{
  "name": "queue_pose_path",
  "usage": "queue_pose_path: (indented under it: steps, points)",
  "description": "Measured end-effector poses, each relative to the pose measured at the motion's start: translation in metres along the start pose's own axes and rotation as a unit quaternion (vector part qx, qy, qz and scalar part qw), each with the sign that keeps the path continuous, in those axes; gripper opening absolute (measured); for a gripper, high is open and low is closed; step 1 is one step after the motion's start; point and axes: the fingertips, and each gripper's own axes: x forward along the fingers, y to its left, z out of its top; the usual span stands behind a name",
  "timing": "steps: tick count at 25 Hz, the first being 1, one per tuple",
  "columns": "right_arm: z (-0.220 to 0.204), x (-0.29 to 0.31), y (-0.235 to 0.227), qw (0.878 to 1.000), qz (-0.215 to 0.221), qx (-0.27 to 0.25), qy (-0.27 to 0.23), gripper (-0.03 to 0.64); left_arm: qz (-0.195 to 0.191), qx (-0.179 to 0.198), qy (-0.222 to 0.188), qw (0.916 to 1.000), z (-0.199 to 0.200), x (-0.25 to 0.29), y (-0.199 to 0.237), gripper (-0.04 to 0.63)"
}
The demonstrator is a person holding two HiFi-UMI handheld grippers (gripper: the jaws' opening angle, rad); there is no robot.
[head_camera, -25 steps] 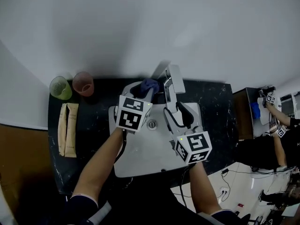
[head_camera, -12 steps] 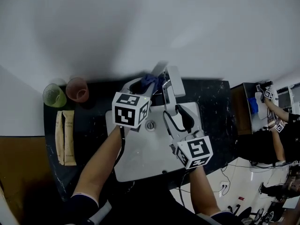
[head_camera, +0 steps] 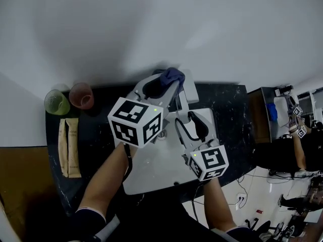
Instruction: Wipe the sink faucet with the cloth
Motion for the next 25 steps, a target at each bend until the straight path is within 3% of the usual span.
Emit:
queue_pose_path:
  steps: [9, 15, 20, 25]
  points:
    - [0.001, 0.001, -0.001, 1.0, -0.001, 0.003, -0.004, 0.202, 0.047, 0.009, 0.033, 0.9983, -0.032, 0.006, 0.033, 0.101]
    - [0.0, 0.0, -0.001, 1.0, 0.0, 0.001, -0.002, 0.204, 0.087, 0.012, 0.126, 0.9882, -0.085, 0.004, 0.057, 0.1]
    - [0.0, 0.0, -0.001, 1.0, -0.001, 0.002, -0.003, 0.204, 0.107, 0.038, 0.178, 0.9774, -0.104, 0.003, 0.061, 0.1]
    - [0.0, 0.0, 0.0, 1.0, -0.001, 0.003, -0.003, 0.204, 0.072, 0.018, 0.136, 0.9878, -0.087, -0.003, 0.042, 0.098]
